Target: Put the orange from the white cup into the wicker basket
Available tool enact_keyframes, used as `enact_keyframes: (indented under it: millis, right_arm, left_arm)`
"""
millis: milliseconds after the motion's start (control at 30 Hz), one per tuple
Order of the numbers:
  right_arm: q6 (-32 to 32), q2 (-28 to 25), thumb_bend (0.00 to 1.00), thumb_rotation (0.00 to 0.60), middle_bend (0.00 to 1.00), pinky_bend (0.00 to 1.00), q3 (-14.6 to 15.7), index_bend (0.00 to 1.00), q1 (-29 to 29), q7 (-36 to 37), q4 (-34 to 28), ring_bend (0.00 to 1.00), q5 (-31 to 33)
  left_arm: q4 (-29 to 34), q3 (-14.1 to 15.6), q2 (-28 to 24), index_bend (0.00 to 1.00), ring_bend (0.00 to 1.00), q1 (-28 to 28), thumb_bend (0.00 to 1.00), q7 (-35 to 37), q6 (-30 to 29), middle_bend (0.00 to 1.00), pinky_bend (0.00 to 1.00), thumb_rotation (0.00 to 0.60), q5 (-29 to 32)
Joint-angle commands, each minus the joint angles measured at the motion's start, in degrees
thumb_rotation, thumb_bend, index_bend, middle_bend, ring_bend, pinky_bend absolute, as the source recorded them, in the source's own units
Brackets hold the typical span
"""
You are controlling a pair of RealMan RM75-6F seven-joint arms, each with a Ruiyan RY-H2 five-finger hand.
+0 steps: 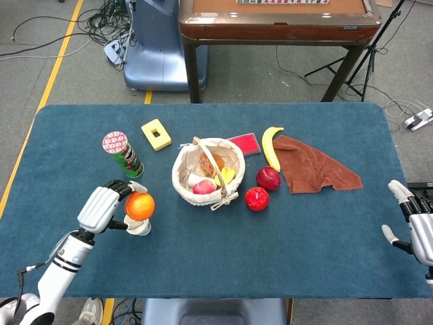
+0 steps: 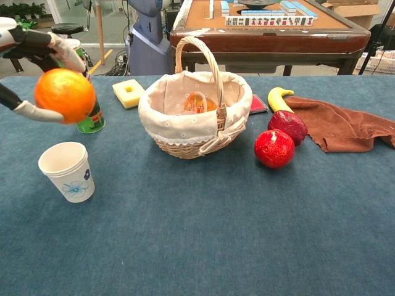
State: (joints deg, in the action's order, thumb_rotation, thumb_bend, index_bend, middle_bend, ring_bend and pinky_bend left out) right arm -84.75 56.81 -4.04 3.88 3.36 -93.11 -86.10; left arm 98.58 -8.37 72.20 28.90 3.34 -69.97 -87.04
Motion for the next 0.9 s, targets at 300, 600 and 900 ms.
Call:
enact_keyframes:
  millis: [300,600,900]
  right_arm:
    - [0.9,0.2,0.3,0.6,0.12,0.23,0.0,0.09,0.7,-0.7,-0.3,0.11,0.0]
    - [0.8,0.3,0.3,0.6,0.12,0.23,0.1,0.09,0.5,-0.9,-0.4,0.11,0.2]
    - [-0.3,-0.2,0.3,0.6,0.12,0.23,0.2,0.09,-0.3,-1.1,-0.8,0.11,0.2]
  left_arm:
    - [-5.5,-2.9,6.4,0.42,0.36,6.4,0.12,-1.1,1.3,0.43,0.29,0.6,-3.5]
    - [-10.5,-4.3,12.3,0.42,0.36,11.6,0.12,-3.6,3.9,0.43,0.29,0.6,-3.4]
    - [-17.2,-4.8,17.5,0.42,0.36,15.1,0.12,-7.6,4.6,0.43,0.29,0.6,-2.9]
